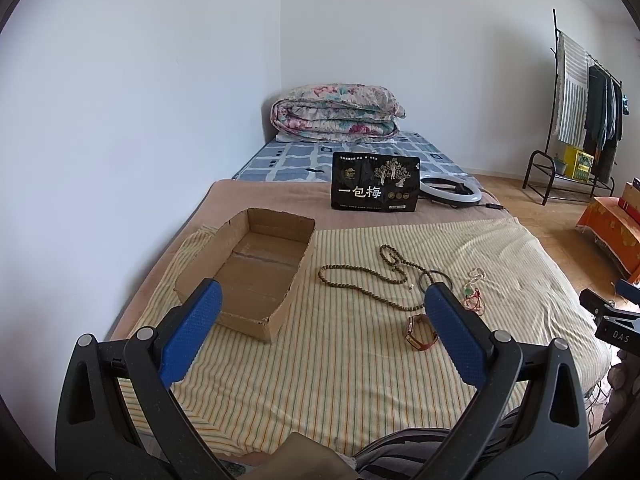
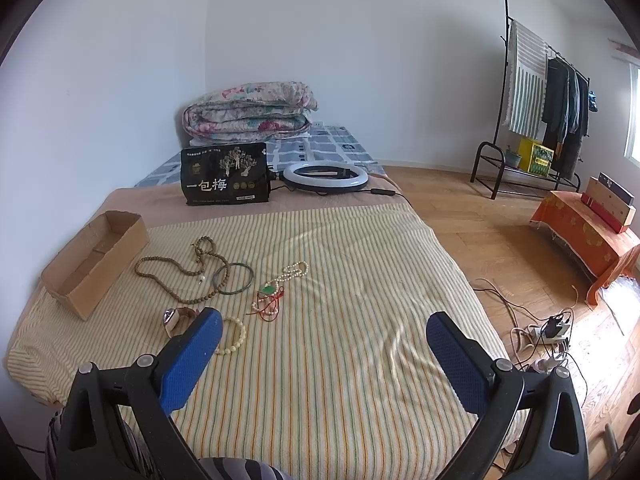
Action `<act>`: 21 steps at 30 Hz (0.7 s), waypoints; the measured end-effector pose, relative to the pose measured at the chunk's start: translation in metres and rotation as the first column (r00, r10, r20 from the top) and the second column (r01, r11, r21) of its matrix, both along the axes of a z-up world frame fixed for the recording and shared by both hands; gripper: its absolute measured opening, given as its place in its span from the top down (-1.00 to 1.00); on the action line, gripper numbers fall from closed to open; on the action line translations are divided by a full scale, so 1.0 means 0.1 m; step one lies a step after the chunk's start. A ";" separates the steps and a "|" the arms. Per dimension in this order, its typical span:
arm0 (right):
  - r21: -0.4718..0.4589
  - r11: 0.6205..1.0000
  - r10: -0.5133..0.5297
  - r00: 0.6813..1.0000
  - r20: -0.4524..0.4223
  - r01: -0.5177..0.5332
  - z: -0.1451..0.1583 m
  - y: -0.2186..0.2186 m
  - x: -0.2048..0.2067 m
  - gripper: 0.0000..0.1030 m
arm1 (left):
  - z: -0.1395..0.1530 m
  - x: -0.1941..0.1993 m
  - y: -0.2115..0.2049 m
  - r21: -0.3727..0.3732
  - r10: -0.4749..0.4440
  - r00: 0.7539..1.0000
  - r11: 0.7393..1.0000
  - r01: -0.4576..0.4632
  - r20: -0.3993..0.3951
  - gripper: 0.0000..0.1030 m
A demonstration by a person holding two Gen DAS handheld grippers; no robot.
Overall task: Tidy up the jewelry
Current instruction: 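Move left tool down to the brown bead mala while right tool approaches the pearl necklace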
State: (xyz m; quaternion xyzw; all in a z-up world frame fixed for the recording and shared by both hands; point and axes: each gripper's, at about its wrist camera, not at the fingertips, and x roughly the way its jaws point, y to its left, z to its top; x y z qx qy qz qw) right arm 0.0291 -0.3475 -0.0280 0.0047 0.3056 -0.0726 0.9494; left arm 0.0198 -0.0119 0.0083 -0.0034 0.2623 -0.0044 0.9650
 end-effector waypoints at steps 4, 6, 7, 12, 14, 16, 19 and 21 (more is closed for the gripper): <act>0.002 1.000 0.003 1.000 -0.008 -0.003 -0.02 0.01 0.05 -0.99 | -0.04 0.08 0.02 -0.003 -0.001 1.000 1.000 0.001 -0.010 -0.99; 0.002 1.000 0.006 1.000 -0.011 -0.006 -0.03 0.01 0.07 -0.99 | -0.07 0.13 0.03 -0.005 0.000 1.000 1.000 0.000 -0.015 -0.99; 0.002 1.000 0.007 1.000 -0.012 -0.007 -0.03 0.02 0.09 -0.99 | -0.08 0.15 0.03 -0.005 -0.001 1.000 1.000 0.001 -0.019 -0.99; 0.002 1.000 0.020 1.000 -0.019 -0.020 -0.05 0.03 0.16 -0.99 | -0.13 0.27 0.05 -0.006 -0.010 0.999 1.000 0.009 -0.034 -0.99; 0.006 1.000 0.026 0.999 -0.022 -0.026 -0.06 0.04 0.20 -0.99 | -0.16 0.32 0.05 -0.005 -0.013 0.999 1.000 0.012 -0.041 -0.99; 0.010 0.999 0.035 0.999 -0.024 -0.035 -0.08 0.03 0.23 -0.99 | -0.18 0.38 0.05 -0.012 -0.018 0.998 1.000 0.018 -0.053 -0.99; 0.010 0.999 0.043 0.999 -0.030 -0.043 -0.10 0.02 0.30 -0.99 | -0.23 0.47 0.04 -0.015 -0.029 0.997 0.999 0.028 -0.072 -0.99; 0.011 0.999 0.046 0.998 -0.038 -0.046 -0.13 0.00 0.35 -0.99 | -0.25 0.52 0.01 -0.006 -0.039 0.996 0.999 0.038 -0.081 -0.99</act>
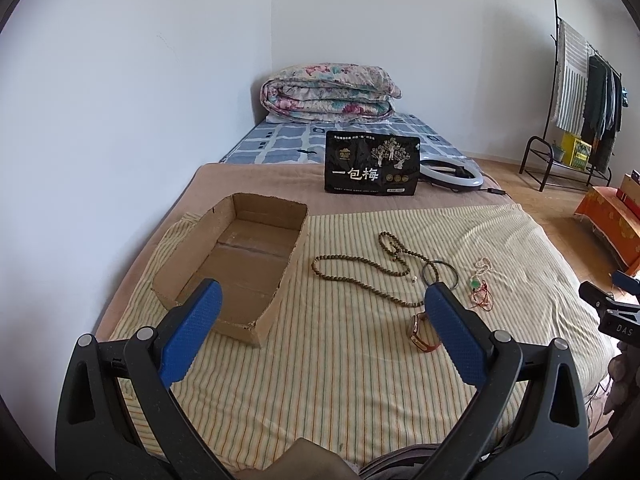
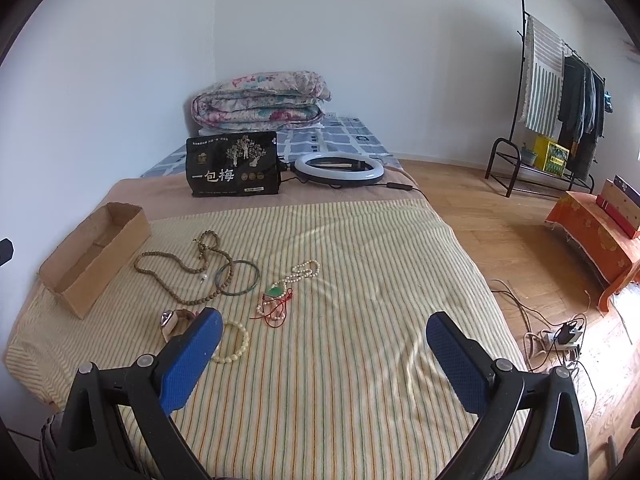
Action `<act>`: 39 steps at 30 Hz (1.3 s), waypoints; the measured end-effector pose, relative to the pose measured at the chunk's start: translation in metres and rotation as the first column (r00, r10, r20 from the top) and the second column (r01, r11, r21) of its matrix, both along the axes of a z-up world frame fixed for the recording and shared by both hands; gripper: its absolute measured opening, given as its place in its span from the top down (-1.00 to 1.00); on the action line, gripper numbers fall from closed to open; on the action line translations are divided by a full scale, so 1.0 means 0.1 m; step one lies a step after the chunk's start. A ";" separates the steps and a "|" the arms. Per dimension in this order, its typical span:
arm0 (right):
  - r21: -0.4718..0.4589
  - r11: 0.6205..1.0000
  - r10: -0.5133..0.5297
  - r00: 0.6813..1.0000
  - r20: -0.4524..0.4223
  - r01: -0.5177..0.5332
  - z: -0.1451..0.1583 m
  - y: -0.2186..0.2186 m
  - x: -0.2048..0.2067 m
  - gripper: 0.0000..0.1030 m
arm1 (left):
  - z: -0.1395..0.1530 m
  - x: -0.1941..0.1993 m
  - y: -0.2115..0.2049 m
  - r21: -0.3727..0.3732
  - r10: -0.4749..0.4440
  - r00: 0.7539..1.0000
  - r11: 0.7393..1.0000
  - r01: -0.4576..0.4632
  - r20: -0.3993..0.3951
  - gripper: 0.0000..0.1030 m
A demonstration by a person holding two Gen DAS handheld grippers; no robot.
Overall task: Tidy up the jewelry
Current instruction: 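Move left tool down to the brown bead mala while right tool approaches the pearl necklace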
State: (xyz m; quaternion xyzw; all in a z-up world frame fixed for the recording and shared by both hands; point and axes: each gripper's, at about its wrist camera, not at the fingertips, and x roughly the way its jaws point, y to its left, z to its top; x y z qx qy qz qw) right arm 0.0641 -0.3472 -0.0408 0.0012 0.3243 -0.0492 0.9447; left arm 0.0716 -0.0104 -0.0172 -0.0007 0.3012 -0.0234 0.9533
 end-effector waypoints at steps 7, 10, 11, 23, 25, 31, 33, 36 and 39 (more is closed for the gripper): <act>-0.005 1.000 0.023 0.999 -0.036 -0.023 -0.10 -0.05 0.17 -0.99 | -0.15 0.20 -0.11 0.019 -0.043 0.998 0.999 0.044 -0.049 -0.99; 0.005 0.999 0.036 0.998 -0.051 -0.036 -0.14 -0.06 0.23 -0.99 | -0.22 0.28 -0.16 0.017 -0.066 0.995 0.998 0.067 -0.074 -0.99; 0.010 0.999 0.039 0.998 -0.056 -0.039 -0.16 -0.07 0.24 -0.99 | -0.24 0.31 -0.18 0.015 -0.073 0.994 0.997 0.074 -0.082 -0.99; 0.027 0.997 0.073 0.991 -0.112 -0.070 -0.33 -0.22 0.61 -0.99 | -0.50 0.64 -0.37 0.003 -0.126 0.980 0.992 0.128 -0.154 -0.90; 0.038 0.996 0.091 0.988 -0.123 -0.087 -0.36 -0.26 0.69 -0.99 | -0.56 0.71 -0.39 -0.006 -0.130 0.977 0.991 0.131 -0.168 -0.89; 0.034 0.994 0.104 0.982 -0.156 -0.100 -0.46 -0.33 0.89 -0.99 | -0.81 0.97 -0.45 -0.043 -0.131 0.960 0.991 0.125 -0.249 -0.67; 0.031 0.994 0.112 0.980 -0.162 -0.108 -0.49 -0.33 0.93 -0.99 | -0.89 1.05 -0.48 -0.054 -0.130 0.954 0.991 0.120 -0.270 -0.67; 0.032 0.992 0.124 0.977 -0.172 -0.121 -0.56 -0.33 1.00 -0.99 | -0.99 1.16 -0.56 -0.063 -0.135 0.944 0.991 0.122 -0.300 -0.67; 0.038 0.990 0.139 0.974 -0.181 -0.134 -0.62 -0.33 1.07 -0.99 | -1.12 1.31 -0.61 -0.093 -0.142 0.931 0.989 0.118 -0.336 -0.67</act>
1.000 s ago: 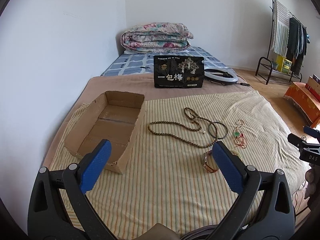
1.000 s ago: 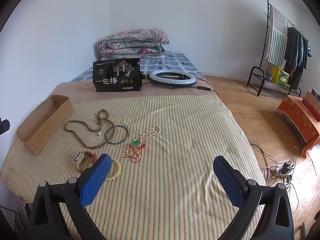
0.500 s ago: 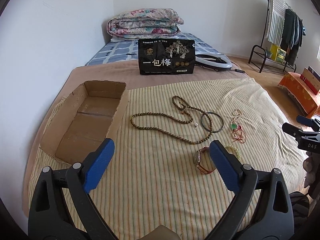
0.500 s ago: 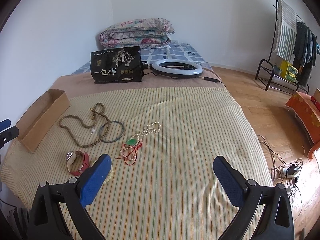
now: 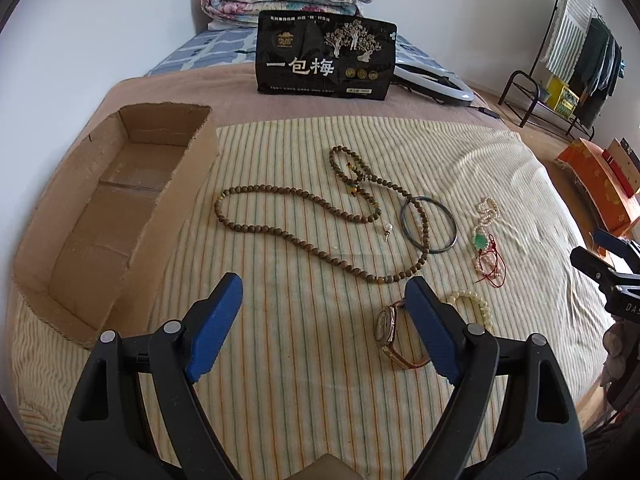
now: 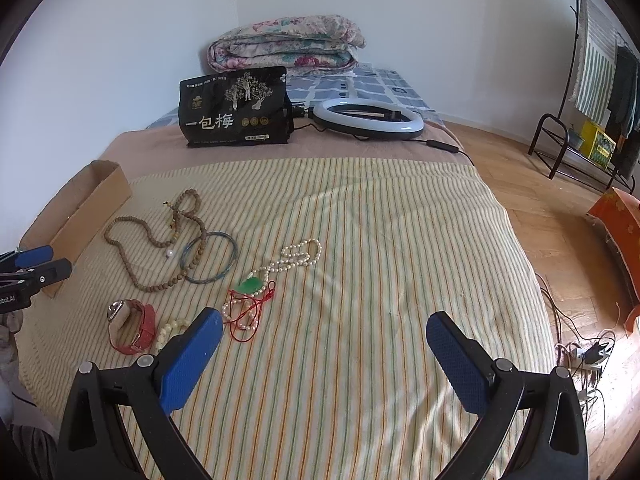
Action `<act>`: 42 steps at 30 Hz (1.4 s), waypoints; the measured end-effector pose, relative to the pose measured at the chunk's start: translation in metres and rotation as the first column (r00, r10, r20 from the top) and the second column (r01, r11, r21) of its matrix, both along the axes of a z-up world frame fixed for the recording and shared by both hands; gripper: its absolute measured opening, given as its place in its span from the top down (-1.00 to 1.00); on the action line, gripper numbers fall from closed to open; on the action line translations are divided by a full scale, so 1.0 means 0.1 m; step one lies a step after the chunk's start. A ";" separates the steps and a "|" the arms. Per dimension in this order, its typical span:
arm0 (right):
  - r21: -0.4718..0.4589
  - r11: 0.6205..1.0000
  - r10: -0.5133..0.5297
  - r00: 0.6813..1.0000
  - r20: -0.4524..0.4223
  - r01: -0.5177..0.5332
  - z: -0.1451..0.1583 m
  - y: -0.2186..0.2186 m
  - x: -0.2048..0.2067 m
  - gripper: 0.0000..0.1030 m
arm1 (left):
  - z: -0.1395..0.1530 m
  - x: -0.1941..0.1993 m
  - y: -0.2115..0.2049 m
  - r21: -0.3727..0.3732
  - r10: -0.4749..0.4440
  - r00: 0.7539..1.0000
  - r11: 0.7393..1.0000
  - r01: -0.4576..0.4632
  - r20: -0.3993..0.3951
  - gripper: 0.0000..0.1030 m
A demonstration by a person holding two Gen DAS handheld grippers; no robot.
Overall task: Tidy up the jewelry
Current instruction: 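Move left tool down to the brown bead mala while right tool approaches the pearl necklace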
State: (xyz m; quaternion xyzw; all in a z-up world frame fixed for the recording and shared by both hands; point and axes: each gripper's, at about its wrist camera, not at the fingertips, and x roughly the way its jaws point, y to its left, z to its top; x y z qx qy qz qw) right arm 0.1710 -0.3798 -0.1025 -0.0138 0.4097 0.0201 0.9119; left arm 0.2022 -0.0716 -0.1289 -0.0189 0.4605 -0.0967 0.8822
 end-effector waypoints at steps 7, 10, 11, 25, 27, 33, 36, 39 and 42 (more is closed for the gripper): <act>-0.002 1.000 0.016 1.000 -0.001 -0.016 -0.09 0.00 0.12 -0.99 | -0.34 0.35 0.01 -0.077 0.066 0.991 0.994 -0.075 -0.115 -0.52; -0.006 1.000 0.020 1.000 -0.005 -0.020 -0.13 -0.03 0.16 -0.99 | -0.45 0.45 0.02 -0.087 0.092 0.985 0.991 -0.105 -0.145 -0.45; -0.006 1.000 0.022 1.000 -0.006 -0.022 -0.14 -0.04 0.17 -0.99 | -0.48 0.47 0.02 -0.085 0.098 0.984 0.990 -0.111 -0.146 -0.45; -0.002 1.000 0.014 1.000 -0.014 -0.014 -0.26 -0.13 0.30 -0.99 | -0.63 0.93 0.09 -0.161 0.160 0.969 0.968 -0.191 -0.188 -0.45; 0.005 1.000 0.017 1.000 -0.019 -0.017 -0.28 -0.14 0.33 -0.99 | -0.62 0.99 0.04 -0.162 0.155 0.970 0.969 -0.187 -0.187 -0.45; 0.040 0.998 0.060 0.997 -0.043 -0.058 -0.35 -0.07 0.47 -0.84 | -0.63 1.24 -0.19 -0.122 0.114 0.976 0.983 -0.138 -0.187 -0.46; 0.072 0.994 0.082 0.994 -0.073 -0.077 -0.40 -0.01 0.56 -0.82 | -0.64 1.33 -0.25 -0.126 0.113 0.975 0.982 -0.138 -0.192 -0.50; 0.111 0.990 0.100 0.990 -0.096 -0.089 -0.45 0.03 0.64 -0.75 | -0.64 1.44 -0.32 -0.122 0.112 0.973 0.983 -0.139 -0.201 -0.55; 0.163 0.984 0.095 0.986 -0.136 -0.072 -0.52 0.04 0.77 -0.68 | -0.65 1.53 -0.42 -0.083 0.112 0.973 0.988 -0.131 -0.199 -0.55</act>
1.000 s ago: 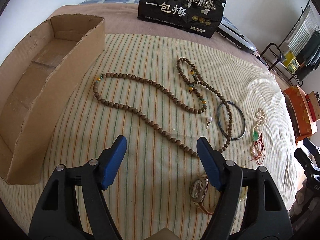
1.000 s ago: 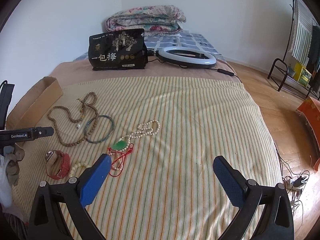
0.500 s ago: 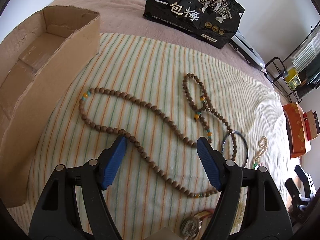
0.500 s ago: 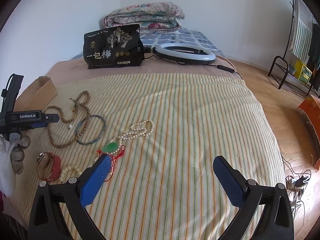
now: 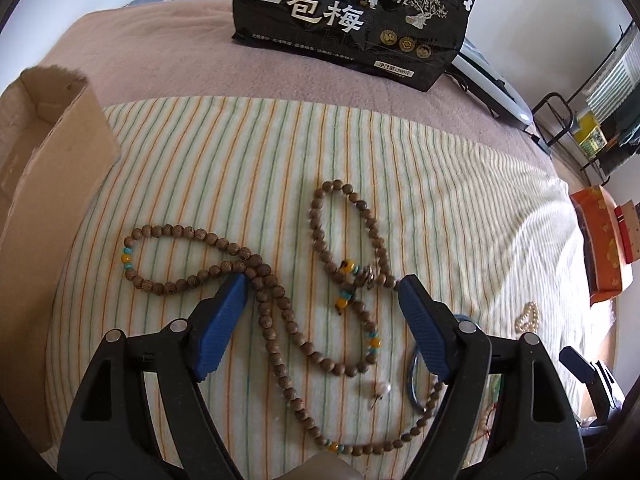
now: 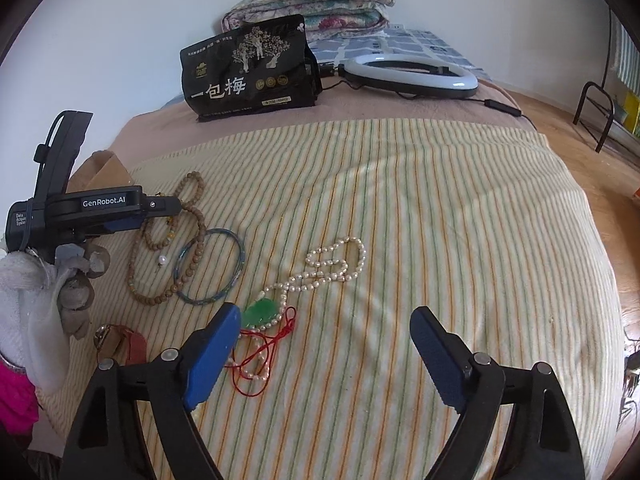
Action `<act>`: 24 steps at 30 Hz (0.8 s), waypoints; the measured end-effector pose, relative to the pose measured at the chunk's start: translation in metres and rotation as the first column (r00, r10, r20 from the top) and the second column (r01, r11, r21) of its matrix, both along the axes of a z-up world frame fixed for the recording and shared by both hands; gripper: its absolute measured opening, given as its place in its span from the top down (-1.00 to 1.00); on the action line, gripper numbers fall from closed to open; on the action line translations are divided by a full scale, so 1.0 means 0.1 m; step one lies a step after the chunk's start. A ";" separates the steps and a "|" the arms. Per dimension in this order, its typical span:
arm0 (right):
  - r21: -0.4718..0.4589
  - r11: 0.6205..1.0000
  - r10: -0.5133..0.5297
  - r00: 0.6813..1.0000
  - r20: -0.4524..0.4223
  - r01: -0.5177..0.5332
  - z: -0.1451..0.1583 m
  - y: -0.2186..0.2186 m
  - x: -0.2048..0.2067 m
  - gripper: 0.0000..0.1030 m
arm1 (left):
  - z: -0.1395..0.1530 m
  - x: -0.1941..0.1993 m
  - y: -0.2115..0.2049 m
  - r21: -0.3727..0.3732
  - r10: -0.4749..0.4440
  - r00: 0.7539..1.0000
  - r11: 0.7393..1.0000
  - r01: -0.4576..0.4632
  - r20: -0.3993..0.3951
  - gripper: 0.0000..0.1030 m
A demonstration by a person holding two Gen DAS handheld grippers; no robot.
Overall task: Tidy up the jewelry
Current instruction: 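Move left tool down to the brown bead mala while right tool approaches the pearl necklace, then close left tool on the brown mala while right tool closes on the pearl necklace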
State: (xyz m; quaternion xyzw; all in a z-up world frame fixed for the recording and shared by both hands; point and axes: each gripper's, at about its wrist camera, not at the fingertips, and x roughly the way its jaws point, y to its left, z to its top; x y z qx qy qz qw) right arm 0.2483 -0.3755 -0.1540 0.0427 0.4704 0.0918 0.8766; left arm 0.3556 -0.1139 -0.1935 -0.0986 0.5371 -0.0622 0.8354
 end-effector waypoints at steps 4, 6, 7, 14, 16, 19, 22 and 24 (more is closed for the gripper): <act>0.107 0.994 -0.030 0.997 -0.077 0.038 -0.11 -0.03 0.20 -0.56 | -0.03 0.11 -0.09 0.051 -0.003 1.000 0.999 0.003 -0.009 -0.55; 0.146 0.987 -0.048 0.992 -0.116 0.065 -0.18 -0.04 0.29 -0.42 | -0.05 0.16 -0.14 0.084 -0.004 1.000 0.996 0.005 -0.012 -0.55; 0.156 0.984 -0.059 0.989 -0.138 0.080 -0.22 -0.03 0.35 -0.39 | -0.06 0.18 -0.16 0.097 -0.006 1.000 0.995 0.008 -0.013 -0.55; 0.059 0.995 -0.073 0.985 -0.153 0.083 -0.26 0.17 0.56 -0.22 | -0.12 0.32 -0.30 0.185 -0.022 1.000 0.982 0.025 -0.019 -0.55; 0.007 0.998 -0.068 0.986 -0.152 0.070 -0.26 0.26 0.62 -0.15 | -0.14 0.33 -0.33 0.201 -0.023 1.000 0.979 0.027 -0.020 -0.56; -0.061 0.997 -0.059 0.988 -0.142 0.051 -0.25 0.34 0.65 0.04 | -0.14 0.38 -0.35 0.204 -0.012 1.000 0.979 0.016 -0.023 -0.56; -0.110 0.994 -0.042 0.991 -0.130 0.027 -0.24 0.39 0.68 0.29 | -0.13 0.38 -0.35 0.212 -0.010 1.000 0.977 0.011 -0.006 -0.46; -0.126 0.992 -0.029 0.992 -0.124 0.013 -0.23 0.40 0.67 0.47 | -0.12 0.37 -0.34 0.216 -0.011 1.000 0.976 0.008 0.011 -0.19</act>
